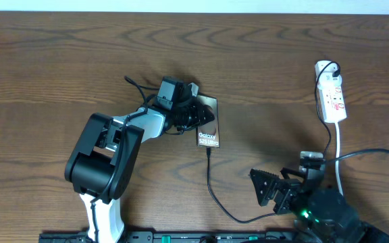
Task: Plug charger to phone and switch on socket
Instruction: 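Lower the plugged-in phone toward the table with the left gripper, then open the left gripper and lift it away from the phone, then move the right gripper to the power strip's middle orange switch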
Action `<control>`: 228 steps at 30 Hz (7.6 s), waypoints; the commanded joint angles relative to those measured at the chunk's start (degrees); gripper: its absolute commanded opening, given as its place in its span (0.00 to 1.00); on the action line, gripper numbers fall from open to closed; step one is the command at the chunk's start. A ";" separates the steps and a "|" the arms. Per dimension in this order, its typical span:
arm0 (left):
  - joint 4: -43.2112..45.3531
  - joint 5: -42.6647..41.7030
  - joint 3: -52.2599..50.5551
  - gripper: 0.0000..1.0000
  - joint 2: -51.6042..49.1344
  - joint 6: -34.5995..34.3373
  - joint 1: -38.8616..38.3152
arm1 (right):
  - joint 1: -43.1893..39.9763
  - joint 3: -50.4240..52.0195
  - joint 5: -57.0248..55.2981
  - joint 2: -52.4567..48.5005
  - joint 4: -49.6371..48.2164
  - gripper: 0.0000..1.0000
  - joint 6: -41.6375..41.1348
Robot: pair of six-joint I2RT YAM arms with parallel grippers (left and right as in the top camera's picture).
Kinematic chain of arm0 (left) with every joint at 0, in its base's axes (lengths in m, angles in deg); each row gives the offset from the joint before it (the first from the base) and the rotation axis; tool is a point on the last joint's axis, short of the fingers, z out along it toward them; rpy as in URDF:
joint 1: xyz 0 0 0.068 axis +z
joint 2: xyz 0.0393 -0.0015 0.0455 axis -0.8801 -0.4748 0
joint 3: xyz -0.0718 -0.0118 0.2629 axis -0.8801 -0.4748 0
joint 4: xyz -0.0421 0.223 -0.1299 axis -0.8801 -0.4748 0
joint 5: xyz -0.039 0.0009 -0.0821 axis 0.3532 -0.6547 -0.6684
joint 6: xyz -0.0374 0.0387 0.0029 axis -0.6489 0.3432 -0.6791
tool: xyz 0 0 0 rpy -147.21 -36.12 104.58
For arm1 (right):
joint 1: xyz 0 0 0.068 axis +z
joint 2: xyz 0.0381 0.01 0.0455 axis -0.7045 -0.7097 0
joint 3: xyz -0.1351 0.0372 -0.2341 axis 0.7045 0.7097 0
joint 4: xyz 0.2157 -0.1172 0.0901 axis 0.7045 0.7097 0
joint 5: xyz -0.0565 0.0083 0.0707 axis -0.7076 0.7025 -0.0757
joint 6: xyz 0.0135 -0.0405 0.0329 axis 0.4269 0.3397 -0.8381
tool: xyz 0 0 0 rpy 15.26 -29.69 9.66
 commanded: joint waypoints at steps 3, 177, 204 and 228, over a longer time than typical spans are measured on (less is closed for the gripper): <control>-4.09 6.40 -1.62 0.39 -3.58 3.23 -0.17 | -0.24 -0.17 -1.01 -4.50 -0.15 0.99 -1.99; -60.24 61.29 -5.86 0.96 97.61 7.82 0.35 | -65.48 -30.08 5.73 -55.56 10.45 0.01 14.73; -66.42 61.22 -5.86 0.97 97.90 7.80 0.35 | -66.71 -74.31 13.57 -105.88 20.26 0.01 8.74; -75.41 61.22 -5.86 0.97 106.20 7.82 6.38 | -68.06 -74.25 12.52 -106.22 13.49 0.01 3.63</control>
